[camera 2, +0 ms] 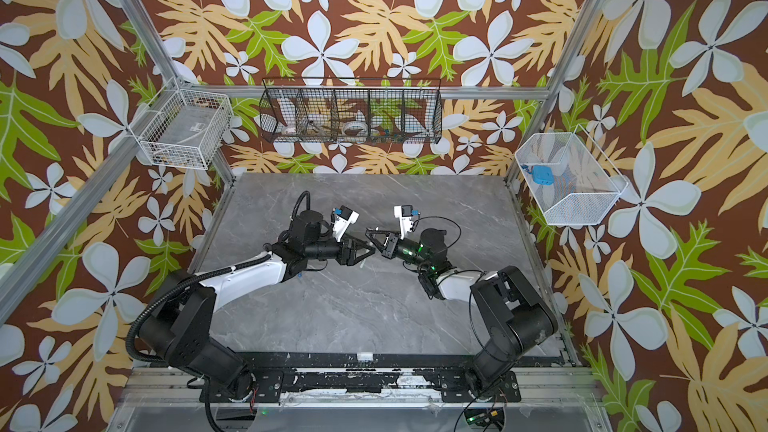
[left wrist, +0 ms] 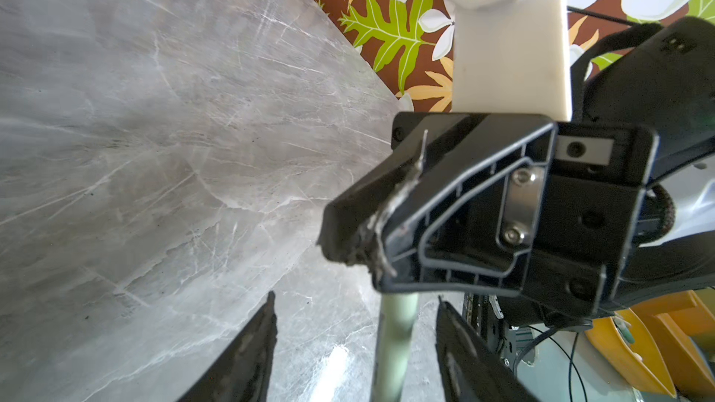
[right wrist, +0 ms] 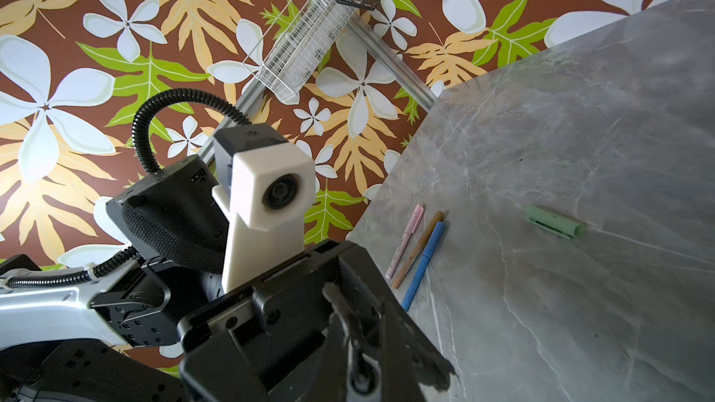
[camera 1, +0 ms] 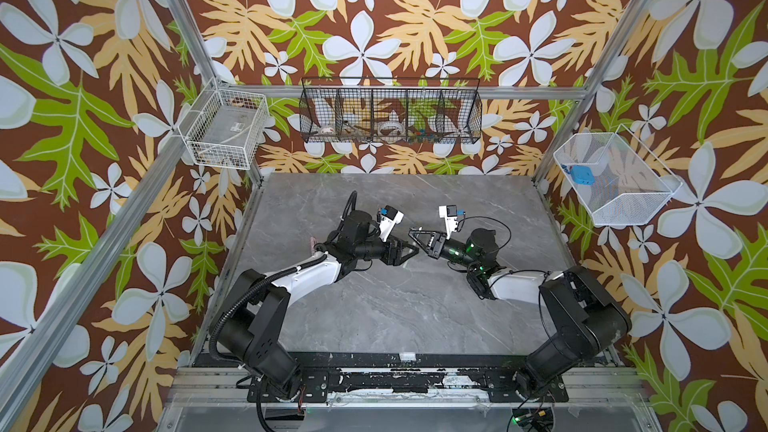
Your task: Insert the pens into the pen caps
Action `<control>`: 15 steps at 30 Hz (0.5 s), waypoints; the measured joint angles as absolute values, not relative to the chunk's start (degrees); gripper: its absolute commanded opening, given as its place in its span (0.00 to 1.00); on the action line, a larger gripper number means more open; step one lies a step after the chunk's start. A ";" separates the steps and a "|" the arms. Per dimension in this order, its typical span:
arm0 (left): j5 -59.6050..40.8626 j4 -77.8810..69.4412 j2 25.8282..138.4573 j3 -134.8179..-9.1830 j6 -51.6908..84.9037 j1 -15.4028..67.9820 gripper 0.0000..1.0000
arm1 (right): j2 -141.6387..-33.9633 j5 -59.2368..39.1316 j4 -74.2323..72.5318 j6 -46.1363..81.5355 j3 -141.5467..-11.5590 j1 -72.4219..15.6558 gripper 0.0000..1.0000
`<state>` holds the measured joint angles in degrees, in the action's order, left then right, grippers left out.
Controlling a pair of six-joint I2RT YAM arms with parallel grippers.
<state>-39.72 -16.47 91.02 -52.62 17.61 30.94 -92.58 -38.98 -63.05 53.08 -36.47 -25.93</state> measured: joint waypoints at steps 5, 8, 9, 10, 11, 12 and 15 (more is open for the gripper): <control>-42.50 -16.01 92.90 -53.21 17.72 30.96 0.47 | -92.38 -39.03 -63.02 52.80 -36.12 -25.96 0.00; -43.64 -15.84 93.27 -53.23 17.69 31.03 0.33 | -92.36 -39.00 -63.24 52.66 -36.07 -25.98 0.00; -44.07 -15.86 93.30 -53.23 17.69 31.05 0.28 | -92.38 -38.98 -63.48 52.62 -36.07 -25.98 0.00; -44.51 -15.90 93.32 -53.23 17.67 31.07 0.25 | -92.38 -38.92 -63.53 52.53 -36.07 -25.98 0.00; -44.91 -15.90 93.32 -53.23 17.65 31.07 0.23 | -92.40 -38.94 -63.53 52.51 -36.07 -25.98 0.00; -45.17 -15.88 93.32 -53.23 17.65 31.09 0.21 | -92.47 -38.94 -63.66 52.49 -36.07 -25.98 0.00; -46.11 -15.70 93.32 -53.21 17.02 31.18 0.08 | -92.92 -38.87 -64.29 52.84 -36.12 -25.98 0.00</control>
